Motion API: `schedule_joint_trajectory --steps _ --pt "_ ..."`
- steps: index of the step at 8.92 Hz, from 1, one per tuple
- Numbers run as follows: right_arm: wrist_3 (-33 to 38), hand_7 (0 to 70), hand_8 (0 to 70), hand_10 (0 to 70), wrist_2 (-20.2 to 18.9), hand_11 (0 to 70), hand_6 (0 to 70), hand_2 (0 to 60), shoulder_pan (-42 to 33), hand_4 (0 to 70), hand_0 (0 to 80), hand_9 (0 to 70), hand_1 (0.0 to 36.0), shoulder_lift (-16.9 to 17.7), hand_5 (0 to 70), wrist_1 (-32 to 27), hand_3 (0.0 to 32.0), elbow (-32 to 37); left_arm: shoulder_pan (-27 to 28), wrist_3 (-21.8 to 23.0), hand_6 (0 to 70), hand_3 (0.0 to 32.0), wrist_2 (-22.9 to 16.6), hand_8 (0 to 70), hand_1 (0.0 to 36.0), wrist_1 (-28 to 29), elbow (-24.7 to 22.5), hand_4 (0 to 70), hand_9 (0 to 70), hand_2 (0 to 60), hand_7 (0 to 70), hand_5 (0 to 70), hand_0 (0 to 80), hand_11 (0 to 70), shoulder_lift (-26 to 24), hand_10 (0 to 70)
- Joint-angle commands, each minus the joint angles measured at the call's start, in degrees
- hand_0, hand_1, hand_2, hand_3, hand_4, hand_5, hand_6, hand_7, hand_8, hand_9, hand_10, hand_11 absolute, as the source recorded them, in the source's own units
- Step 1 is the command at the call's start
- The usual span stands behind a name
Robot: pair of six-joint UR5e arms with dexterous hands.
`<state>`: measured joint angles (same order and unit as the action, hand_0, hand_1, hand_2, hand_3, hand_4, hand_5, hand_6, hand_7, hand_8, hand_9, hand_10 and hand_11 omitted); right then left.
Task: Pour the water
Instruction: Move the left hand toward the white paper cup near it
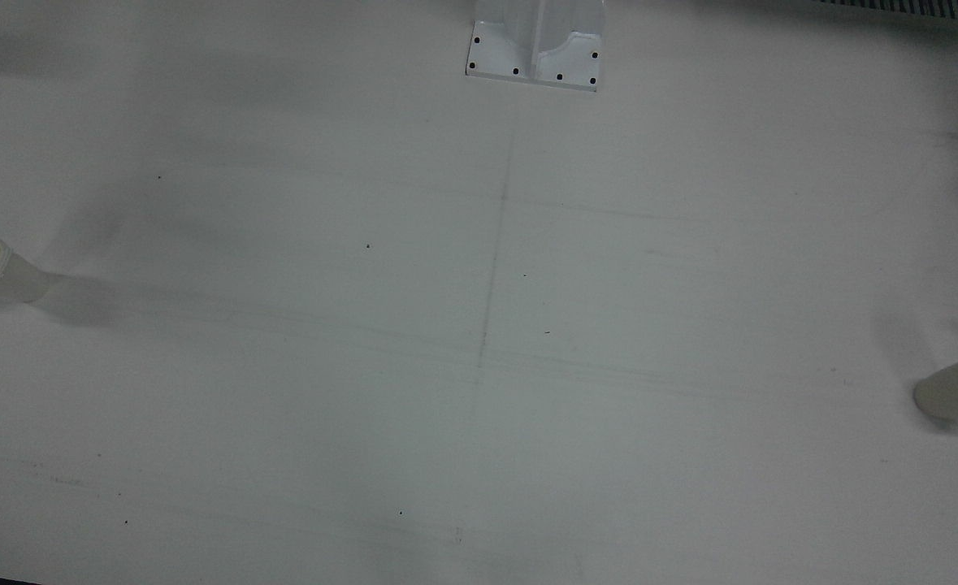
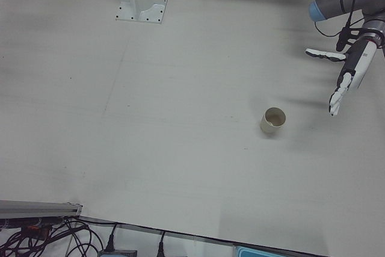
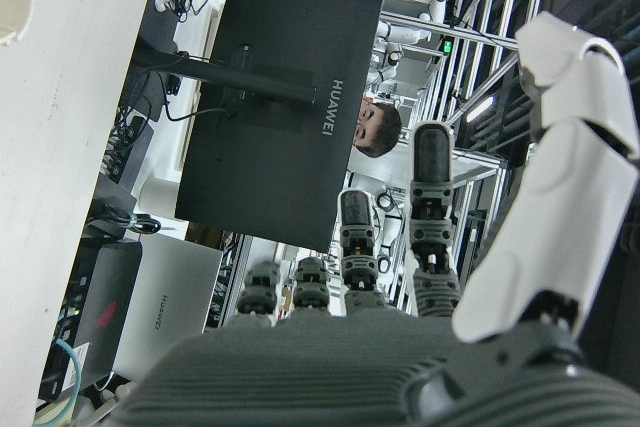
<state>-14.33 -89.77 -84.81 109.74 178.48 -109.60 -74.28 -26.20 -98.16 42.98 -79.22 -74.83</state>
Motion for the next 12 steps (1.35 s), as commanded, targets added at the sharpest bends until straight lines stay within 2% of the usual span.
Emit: schedule_joint_trajectory --steps 1,2,3,4,6,8,9,12 --pt "-1.31 26.3 6.3 6.1 -0.06 9.5 19.4 22.1 0.52 36.7 46.7 11.0 12.4 -1.81 31.5 2.74 0.0 -0.71 5.36 -3.23 0.0 0.0 3.21 0.0 19.5 4.30 9.61 0.0 0.0 4.3 4.4 7.4 53.1 1.8 -5.23 0.0" --pt "-1.31 26.9 6.5 5.2 -0.14 8.2 19.8 23.4 0.52 38.1 46.8 11.2 13.0 -1.81 32.5 2.84 0.0 -0.71 7.38 -3.94 0.0 0.0 5.06 0.0 14.6 4.30 10.05 1.3 0.0 0.2 3.7 5.8 50.0 1.2 -5.67 0.0" --pt "-1.31 25.9 6.3 5.1 -0.06 8.0 18.8 23.3 0.61 36.3 46.7 11.0 13.0 -1.81 31.6 2.84 0.0 -0.71 9.49 -4.38 0.0 0.0 6.47 0.0 9.6 4.13 11.01 4.1 0.0 0.0 3.1 4.4 47.7 0.8 -6.89 0.0" --pt "-1.40 25.4 6.2 5.1 -0.06 8.0 18.4 23.0 0.70 35.8 46.6 10.9 12.9 -1.81 31.1 2.84 0.0 -0.62 10.99 -6.13 0.0 0.0 7.36 0.0 9.1 3.69 11.02 4.1 0.0 0.0 3.4 5.2 47.4 0.8 -7.69 0.0" --pt "-1.40 24.8 6.2 5.3 -0.06 8.3 18.1 22.6 0.78 35.2 46.7 10.8 12.7 -1.81 30.4 2.84 0.0 -0.71 12.14 -6.67 0.0 0.0 8.42 0.0 11.4 1.42 9.97 1.9 0.0 0.0 3.9 5.9 48.5 0.2 -8.04 0.0" --pt "-1.57 24.3 5.8 5.1 -0.14 8.1 17.5 22.2 1.31 33.9 46.5 10.4 12.9 -1.81 30.0 2.84 0.0 -0.71 12.14 -8.67 0.0 0.0 8.77 0.0 15.2 0.00 9.79 2.3 0.0 0.0 5.2 9.5 51.0 0.4 -8.31 0.0" --pt "-1.57 23.9 5.8 5.3 -0.14 8.3 17.3 21.7 1.40 33.2 46.5 10.5 12.7 -1.81 29.7 2.84 0.0 -0.71 12.14 -8.78 0.0 0.0 10.08 0.0 17.8 -0.18 9.88 0.9 0.0 2.0 5.1 9.4 52.3 0.3 -8.40 0.0" --pt "-1.49 23.3 5.8 5.3 -0.14 8.3 16.7 20.4 1.40 32.2 46.4 10.3 12.4 -1.72 29.5 2.84 0.0 -0.71 12.49 -9.65 0.0 0.0 10.27 0.0 18.5 -1.24 9.79 1.5 0.0 3.6 5.6 10.4 52.9 0.2 -9.36 0.0"
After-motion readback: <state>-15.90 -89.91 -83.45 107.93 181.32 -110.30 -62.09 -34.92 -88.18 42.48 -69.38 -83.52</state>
